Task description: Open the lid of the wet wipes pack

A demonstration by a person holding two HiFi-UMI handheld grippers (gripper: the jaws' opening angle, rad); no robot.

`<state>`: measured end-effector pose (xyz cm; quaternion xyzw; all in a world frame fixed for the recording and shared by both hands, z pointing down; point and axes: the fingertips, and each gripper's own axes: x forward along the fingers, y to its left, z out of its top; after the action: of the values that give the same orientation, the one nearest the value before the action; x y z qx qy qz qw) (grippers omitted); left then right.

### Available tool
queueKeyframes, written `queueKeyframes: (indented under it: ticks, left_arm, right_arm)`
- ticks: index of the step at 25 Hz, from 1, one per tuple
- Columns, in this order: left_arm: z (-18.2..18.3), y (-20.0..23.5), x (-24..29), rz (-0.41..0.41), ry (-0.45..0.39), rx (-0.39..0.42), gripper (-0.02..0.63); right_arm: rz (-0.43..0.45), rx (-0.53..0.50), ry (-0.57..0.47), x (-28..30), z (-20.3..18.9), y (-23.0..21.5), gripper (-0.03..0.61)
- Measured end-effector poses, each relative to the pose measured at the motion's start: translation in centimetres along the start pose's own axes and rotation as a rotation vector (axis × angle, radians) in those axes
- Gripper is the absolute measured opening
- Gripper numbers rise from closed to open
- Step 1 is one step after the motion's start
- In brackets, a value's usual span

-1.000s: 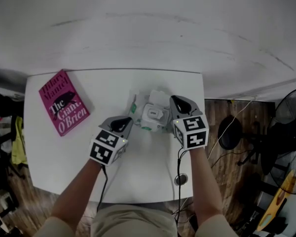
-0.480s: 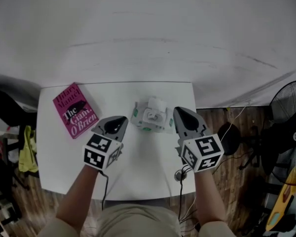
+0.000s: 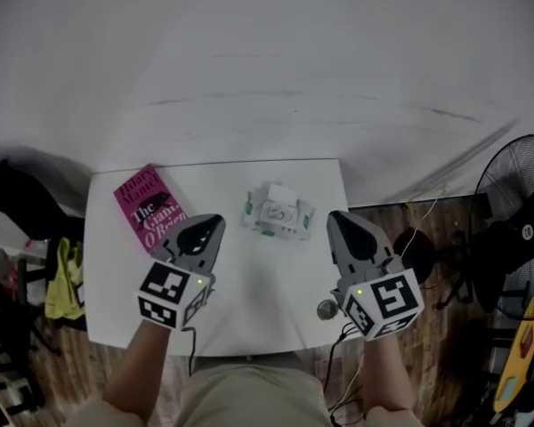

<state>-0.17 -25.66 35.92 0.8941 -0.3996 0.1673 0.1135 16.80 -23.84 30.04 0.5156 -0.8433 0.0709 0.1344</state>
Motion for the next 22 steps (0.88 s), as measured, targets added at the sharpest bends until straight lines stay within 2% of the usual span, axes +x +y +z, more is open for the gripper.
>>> queueKeyframes:
  ticks: [7, 12, 16, 22]
  left_arm:
    - [2.8, -2.2, -4.4, -0.012, -0.065, 0.051, 0.021]
    - [5.1, -4.1, -6.8, -0.011, -0.128, 0.099, 0.021]
    - [5.1, -5.2, -8.2, -0.008, -0.135, 0.103, 0.022]
    - [3.5, -5.7, -9.3, 0.002, -0.11, 0.063, 0.021]
  right_arm:
    - [0.014, -0.076, -0.03, -4.3, 2.4, 2.7, 0.023]
    - [0.027, -0.053, -0.047, -6.3, 2.6, 4.5, 0.023]
    - [0.032, -0.002, -0.055, -7.7, 2.4, 6.0, 0.023]
    - [0.054, 0.029, -0.049, -8.5, 1.5, 7.4, 0.023]
